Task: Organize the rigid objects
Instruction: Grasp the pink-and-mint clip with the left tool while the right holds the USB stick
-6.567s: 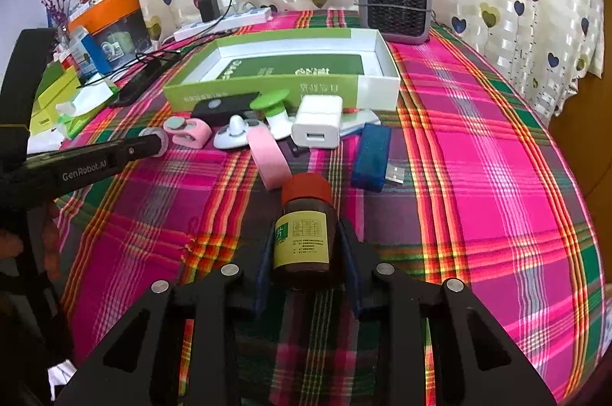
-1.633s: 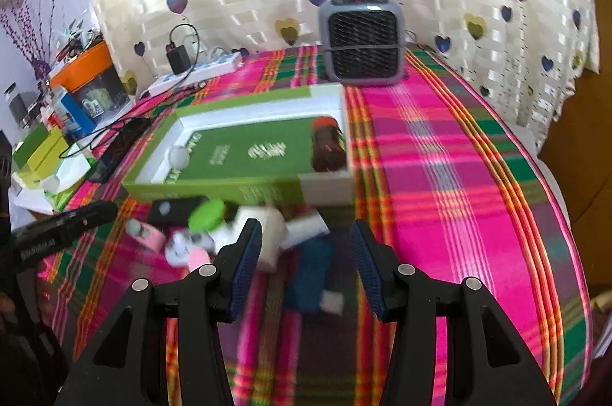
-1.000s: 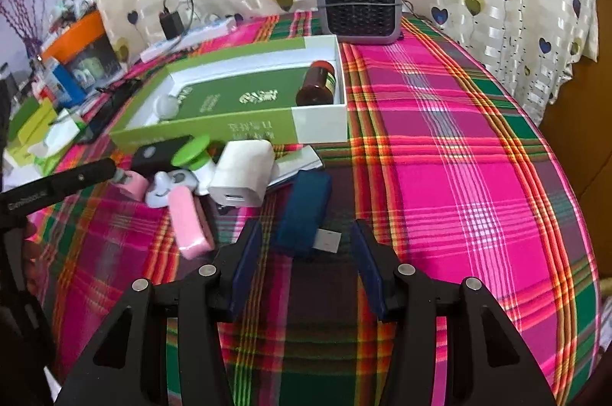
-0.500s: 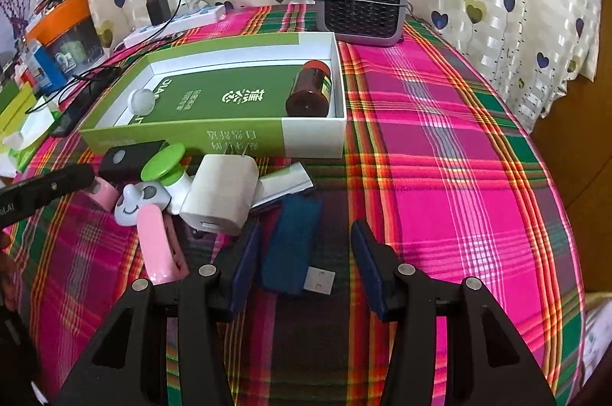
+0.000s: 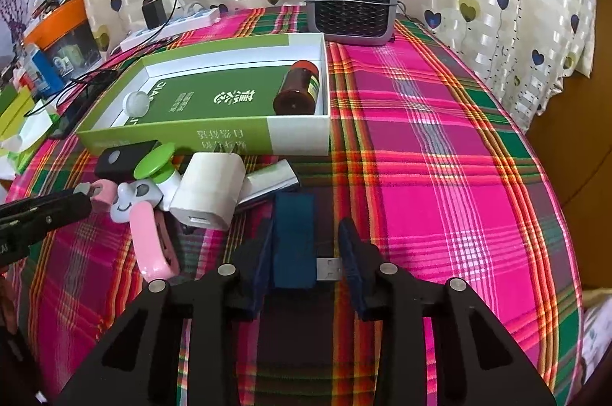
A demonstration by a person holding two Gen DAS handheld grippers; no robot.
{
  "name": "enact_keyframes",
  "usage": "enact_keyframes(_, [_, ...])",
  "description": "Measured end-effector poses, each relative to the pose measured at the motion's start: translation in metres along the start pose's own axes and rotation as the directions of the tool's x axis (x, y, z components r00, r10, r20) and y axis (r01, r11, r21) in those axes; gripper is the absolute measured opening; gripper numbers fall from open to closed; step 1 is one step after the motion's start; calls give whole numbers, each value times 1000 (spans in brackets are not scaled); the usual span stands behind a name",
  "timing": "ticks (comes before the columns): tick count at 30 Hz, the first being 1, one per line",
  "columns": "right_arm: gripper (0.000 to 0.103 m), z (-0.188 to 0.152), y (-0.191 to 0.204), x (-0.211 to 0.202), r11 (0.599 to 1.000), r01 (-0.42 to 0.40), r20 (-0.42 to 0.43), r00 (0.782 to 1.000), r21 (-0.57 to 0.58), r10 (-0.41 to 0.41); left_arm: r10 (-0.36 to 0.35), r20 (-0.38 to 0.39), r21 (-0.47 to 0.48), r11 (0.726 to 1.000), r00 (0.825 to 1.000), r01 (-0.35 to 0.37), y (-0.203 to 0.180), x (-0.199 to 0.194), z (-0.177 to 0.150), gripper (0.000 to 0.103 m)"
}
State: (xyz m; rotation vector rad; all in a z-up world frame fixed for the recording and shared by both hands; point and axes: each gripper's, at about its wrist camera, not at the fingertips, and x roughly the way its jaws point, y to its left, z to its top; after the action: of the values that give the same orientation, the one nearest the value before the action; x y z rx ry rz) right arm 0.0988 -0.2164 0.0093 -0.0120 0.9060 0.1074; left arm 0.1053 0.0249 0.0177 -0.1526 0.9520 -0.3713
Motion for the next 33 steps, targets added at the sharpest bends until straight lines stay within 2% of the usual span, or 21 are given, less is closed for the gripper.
enact_keyframes(16, [36, -3, -2, -2, 1000, -8, 1, 1000, -7, 8, -8, -17, 74, 997, 1000, 10, -19, -8, -22, 34])
enact_keyframes(21, [36, -3, -1, -2, 1000, -7, 1, 1000, -7, 7, 52, 46, 100, 993, 998, -57, -17, -18, -20, 34])
enact_keyframes(24, [36, -3, -1, -2, 1000, -7, 0, 1000, -7, 7, 66, 39, 90, 993, 997, -70, -11, -13, -14, 34])
enact_keyframes(33, [36, -4, 0, -2, 1000, -1, 0, 1000, -13, 1, 27, -5, 116, 993, 1000, -26, -12, 6, -3, 34])
